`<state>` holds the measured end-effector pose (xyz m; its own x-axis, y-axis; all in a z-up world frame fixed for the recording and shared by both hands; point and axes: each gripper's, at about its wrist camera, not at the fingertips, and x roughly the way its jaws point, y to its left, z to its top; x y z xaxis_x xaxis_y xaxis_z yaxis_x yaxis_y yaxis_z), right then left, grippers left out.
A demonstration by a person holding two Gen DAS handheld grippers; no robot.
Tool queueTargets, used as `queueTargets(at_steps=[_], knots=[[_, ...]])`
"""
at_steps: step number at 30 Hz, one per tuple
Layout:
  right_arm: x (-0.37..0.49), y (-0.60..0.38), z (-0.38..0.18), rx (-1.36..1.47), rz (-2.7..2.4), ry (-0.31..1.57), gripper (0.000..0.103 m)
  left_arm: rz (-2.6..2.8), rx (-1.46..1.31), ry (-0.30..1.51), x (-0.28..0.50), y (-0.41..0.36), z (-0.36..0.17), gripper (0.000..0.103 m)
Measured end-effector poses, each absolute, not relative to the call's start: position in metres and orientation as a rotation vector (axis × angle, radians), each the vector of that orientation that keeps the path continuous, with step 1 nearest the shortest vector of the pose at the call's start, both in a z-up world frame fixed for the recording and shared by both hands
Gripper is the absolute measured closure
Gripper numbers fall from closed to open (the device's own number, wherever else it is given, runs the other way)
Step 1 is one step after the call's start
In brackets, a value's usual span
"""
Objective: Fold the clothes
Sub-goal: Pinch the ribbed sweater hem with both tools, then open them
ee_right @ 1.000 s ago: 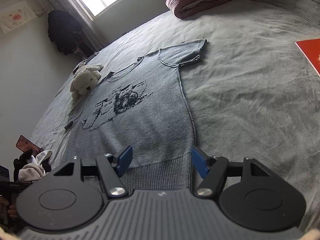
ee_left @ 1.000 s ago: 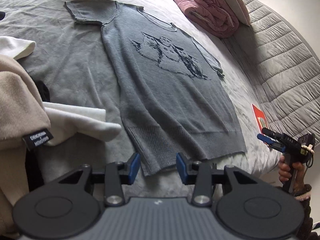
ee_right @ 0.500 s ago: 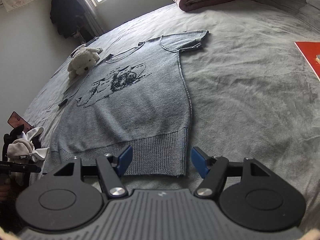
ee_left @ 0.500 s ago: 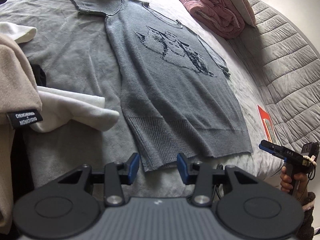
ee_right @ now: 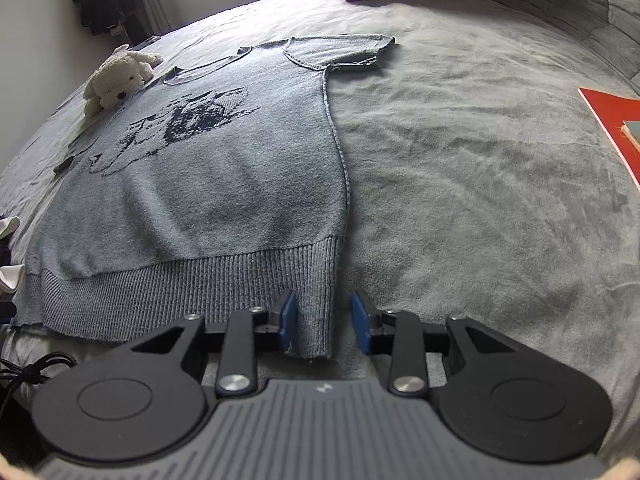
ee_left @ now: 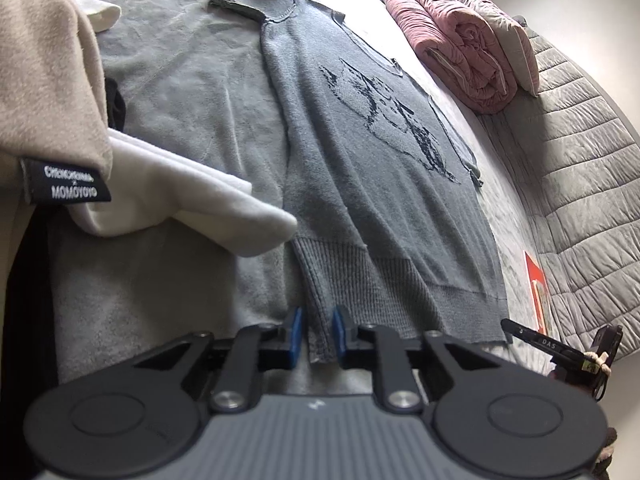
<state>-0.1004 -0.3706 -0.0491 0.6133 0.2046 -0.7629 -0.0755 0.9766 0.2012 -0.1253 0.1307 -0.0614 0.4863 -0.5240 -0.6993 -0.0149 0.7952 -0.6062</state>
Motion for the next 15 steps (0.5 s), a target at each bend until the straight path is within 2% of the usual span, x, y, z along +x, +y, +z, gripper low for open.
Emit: queueTargets(at_steps=[1,10,15], knots=[[-0.100,-0.371,-0.049,0.160,0.168,0.895,0.097,-0.328,-0.592,1.027,-0.126,0.131,-0.061,0.097],[-0.110,-0.382,-0.033,0.160,0.094,0.802,0.099,-0.354,-0.548,0.996,-0.137,0.139,-0.049,0.100],[-0.104,-0.380,-0.041,0.149,0.069,0.858,0.099,-0.326,-0.525,1.027,-0.140,0.145,-0.054,0.100]])
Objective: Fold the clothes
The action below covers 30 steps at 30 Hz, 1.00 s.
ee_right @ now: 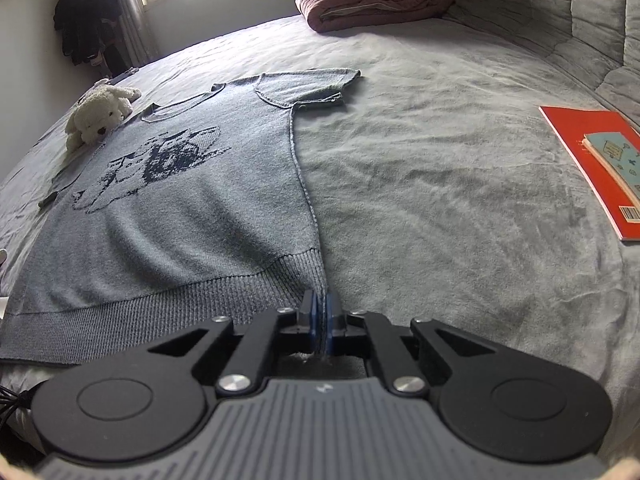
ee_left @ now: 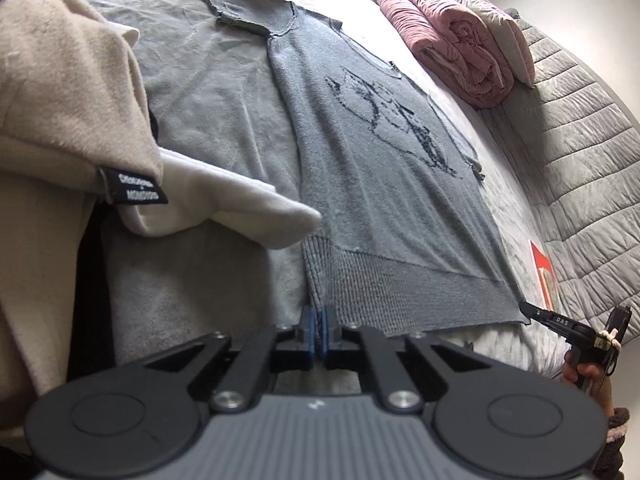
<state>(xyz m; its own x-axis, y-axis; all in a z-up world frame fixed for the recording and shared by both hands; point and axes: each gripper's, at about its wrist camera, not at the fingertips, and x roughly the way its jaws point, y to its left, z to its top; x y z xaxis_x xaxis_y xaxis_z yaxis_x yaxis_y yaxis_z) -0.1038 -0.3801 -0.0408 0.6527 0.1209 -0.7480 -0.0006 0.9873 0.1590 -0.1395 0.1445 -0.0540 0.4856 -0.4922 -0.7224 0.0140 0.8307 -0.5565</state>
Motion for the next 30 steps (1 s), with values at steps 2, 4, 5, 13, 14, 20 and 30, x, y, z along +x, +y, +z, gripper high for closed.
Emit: queueTargets(at_steps=[2,4,5,13,14,20,30], knots=[[-0.101,-0.372,-0.047,0.096,0.067,0.883,0.099,-0.327,-0.495,1.036,-0.137,0.140,-0.056,0.100],[-0.100,-0.365,-0.048,0.045,0.068,0.876,0.098,-0.332,-0.481,1.015,-0.137,0.138,-0.054,0.099],[-0.101,-0.364,-0.047,0.043,0.068,0.872,0.096,-0.337,-0.474,1.008,-0.138,0.137,-0.053,0.098],[-0.113,-0.363,-0.034,0.049,0.109,0.788,0.071,-0.389,-0.396,0.910,-0.145,0.128,-0.036,0.077],[-0.115,-0.362,-0.032,0.052,0.129,0.779,0.071,-0.400,-0.393,0.900,-0.146,0.127,-0.034,0.077],[-0.118,-0.353,-0.025,0.075,0.205,0.756,0.071,-0.420,-0.371,0.854,-0.150,0.121,-0.028,0.073],[-0.114,-0.321,-0.022,0.054,0.316,0.759,0.071,-0.465,-0.295,0.777,-0.143,0.094,-0.028,0.070]])
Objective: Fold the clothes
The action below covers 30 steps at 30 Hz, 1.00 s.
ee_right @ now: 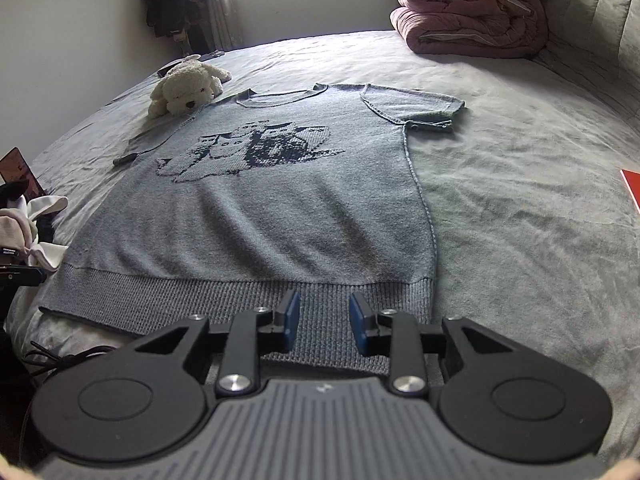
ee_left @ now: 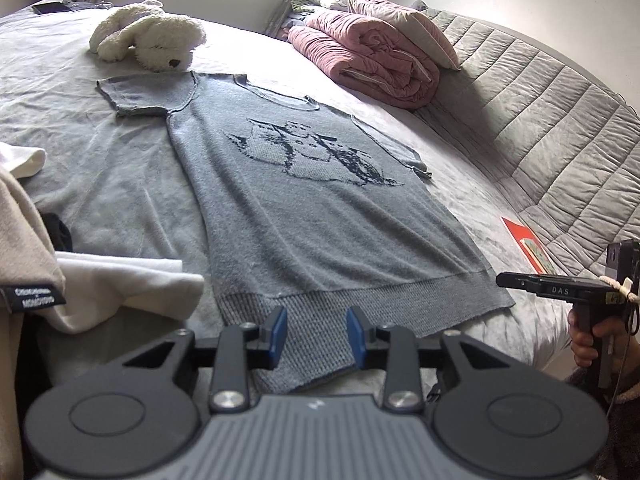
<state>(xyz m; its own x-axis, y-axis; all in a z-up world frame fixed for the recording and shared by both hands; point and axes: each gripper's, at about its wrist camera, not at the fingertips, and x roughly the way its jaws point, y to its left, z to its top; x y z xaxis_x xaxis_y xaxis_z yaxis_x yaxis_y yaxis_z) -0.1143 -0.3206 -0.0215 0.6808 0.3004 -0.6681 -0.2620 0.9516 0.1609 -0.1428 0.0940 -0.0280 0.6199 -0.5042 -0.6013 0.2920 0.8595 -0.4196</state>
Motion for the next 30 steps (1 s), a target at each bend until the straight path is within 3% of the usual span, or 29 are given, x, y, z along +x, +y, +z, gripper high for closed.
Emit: queueTargets(at_steps=[15,23,30], knots=[[-0.103,-0.258,-0.048,-0.124,0.500,0.879,0.068,-0.526,-0.024,0.877,-0.148,0.060,-0.047,0.065],[-0.132,-0.239,-0.047,-0.277,0.612,0.783,0.062,-0.424,-0.337,0.888,-0.153,0.117,-0.041,0.064],[-0.131,-0.211,-0.053,-0.396,0.650,0.736,0.062,-0.366,-0.438,0.945,-0.142,0.123,-0.052,0.069]])
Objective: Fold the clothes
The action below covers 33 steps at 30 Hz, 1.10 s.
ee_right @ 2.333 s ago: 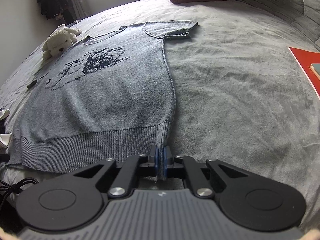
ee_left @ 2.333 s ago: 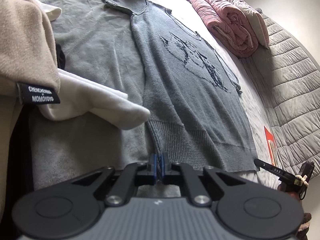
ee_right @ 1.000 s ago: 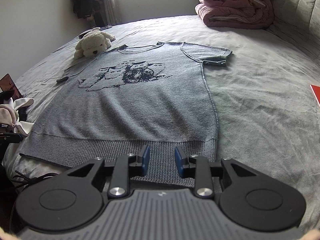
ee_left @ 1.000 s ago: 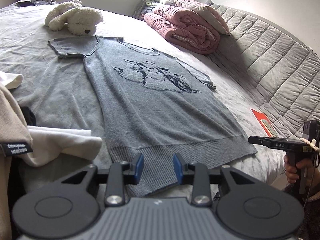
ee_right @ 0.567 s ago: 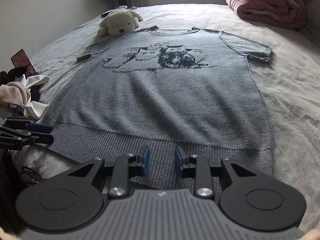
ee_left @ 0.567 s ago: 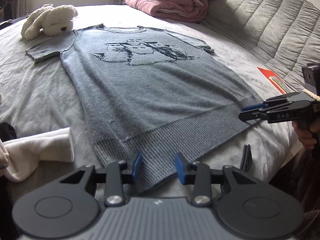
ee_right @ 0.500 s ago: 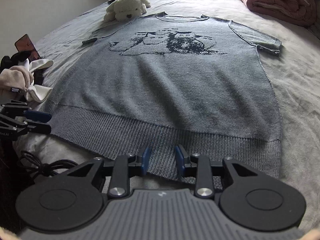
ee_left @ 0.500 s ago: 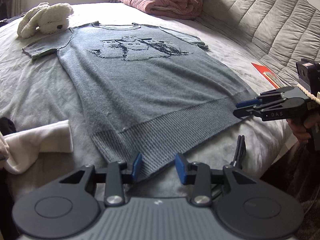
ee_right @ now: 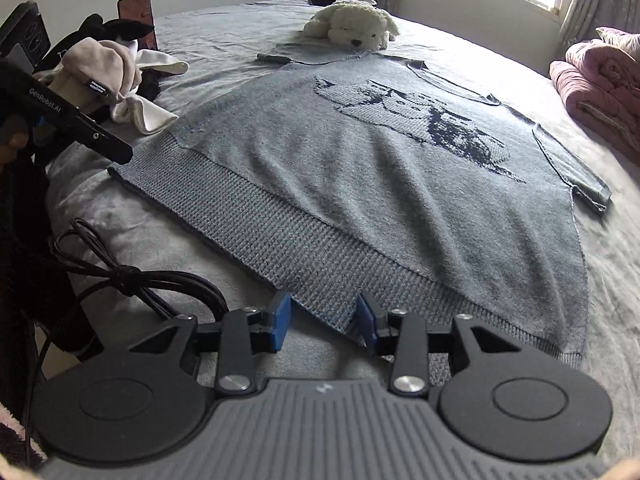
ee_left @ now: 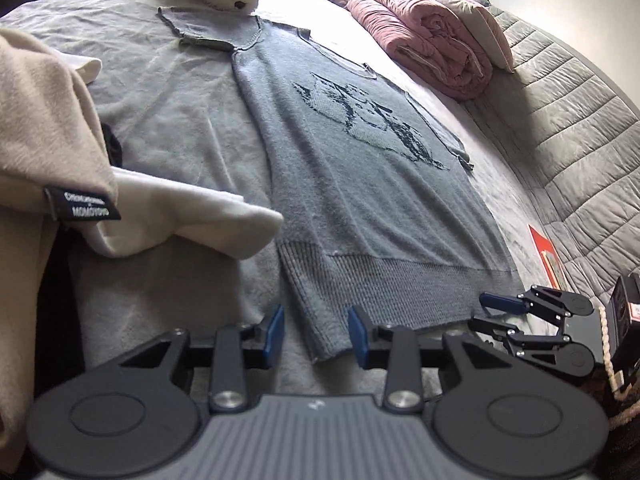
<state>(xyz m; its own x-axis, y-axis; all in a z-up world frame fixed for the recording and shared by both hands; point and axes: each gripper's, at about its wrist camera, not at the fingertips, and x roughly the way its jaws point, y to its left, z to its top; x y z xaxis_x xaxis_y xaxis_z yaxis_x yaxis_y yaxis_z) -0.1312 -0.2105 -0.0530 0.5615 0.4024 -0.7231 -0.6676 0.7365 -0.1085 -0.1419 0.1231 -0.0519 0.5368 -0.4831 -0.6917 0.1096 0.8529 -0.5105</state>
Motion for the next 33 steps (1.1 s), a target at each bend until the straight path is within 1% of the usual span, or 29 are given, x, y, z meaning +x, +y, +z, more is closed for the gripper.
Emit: queueTargets(at_steps=[1,2,3,4,5,6,7,8,10,15,17,19,21,24,25,26,27,29,31,33], knots=[[-0.132,-0.208,-0.054,-0.408,0.656,0.725,0.062,-0.360,-0.438,0.949,-0.141,0.122,-0.053,0.074],[-0.134,-0.205,-0.054,-0.418,0.669,0.713,0.062,-0.354,-0.438,0.954,-0.141,0.122,-0.054,0.082],[-0.136,-0.202,-0.055,-0.428,0.682,0.701,0.062,-0.348,-0.437,0.959,-0.140,0.121,-0.055,0.088],[-0.137,-0.200,-0.055,-0.437,0.691,0.693,0.063,-0.339,-0.432,0.963,-0.140,0.121,-0.056,0.096],[-0.138,-0.198,-0.056,-0.450,0.691,0.683,0.068,-0.332,-0.438,0.963,-0.140,0.122,-0.057,0.098],[-0.137,-0.197,-0.057,-0.449,0.697,0.681,0.072,-0.327,-0.442,0.959,-0.141,0.123,-0.057,0.099],[-0.136,-0.196,-0.058,-0.446,0.704,0.681,0.085,-0.321,-0.423,0.949,-0.143,0.121,-0.056,0.099],[-0.134,-0.195,-0.059,-0.437,0.701,0.685,0.093,-0.320,-0.392,0.935,-0.145,0.119,-0.053,0.100],[-0.132,-0.196,-0.057,-0.416,0.706,0.695,0.097,-0.318,-0.329,0.907,-0.150,0.114,-0.048,0.100],[-0.137,-0.209,-0.040,-0.325,0.779,0.710,0.100,-0.305,-0.370,0.893,-0.161,0.132,-0.041,0.100],[-0.135,-0.208,-0.045,-0.320,0.781,0.743,0.100,-0.300,-0.369,0.934,-0.158,0.131,-0.048,0.100],[-0.133,-0.202,-0.055,-0.344,0.772,0.782,0.099,-0.300,-0.350,0.953,-0.155,0.128,-0.051,0.100],[-0.133,-0.200,-0.054,-0.350,0.781,0.782,0.093,-0.306,-0.335,0.938,-0.156,0.126,-0.049,0.098],[-0.130,-0.208,-0.045,-0.287,0.792,0.774,0.075,-0.303,-0.348,0.918,-0.158,0.128,-0.041,0.097],[-0.130,-0.212,-0.041,-0.267,0.783,0.754,0.063,-0.304,-0.334,0.894,-0.160,0.127,-0.035,0.096],[-0.129,-0.217,-0.037,-0.247,0.773,0.732,0.058,-0.311,-0.316,0.865,-0.161,0.126,-0.029,0.092],[-0.126,-0.222,-0.033,-0.219,0.760,0.716,0.058,-0.321,-0.303,0.836,-0.162,0.124,-0.024,0.088],[-0.117,-0.232,-0.028,-0.166,0.704,0.690,0.058,-0.339,-0.270,0.779,-0.160,0.116,-0.014,0.071],[-0.104,-0.238,-0.028,-0.135,0.618,0.673,0.058,-0.352,-0.223,0.735,-0.155,0.105,-0.006,0.063],[-0.092,-0.242,-0.031,-0.112,0.533,0.657,0.057,-0.372,-0.191,0.726,-0.143,0.091,0.000,0.058]])
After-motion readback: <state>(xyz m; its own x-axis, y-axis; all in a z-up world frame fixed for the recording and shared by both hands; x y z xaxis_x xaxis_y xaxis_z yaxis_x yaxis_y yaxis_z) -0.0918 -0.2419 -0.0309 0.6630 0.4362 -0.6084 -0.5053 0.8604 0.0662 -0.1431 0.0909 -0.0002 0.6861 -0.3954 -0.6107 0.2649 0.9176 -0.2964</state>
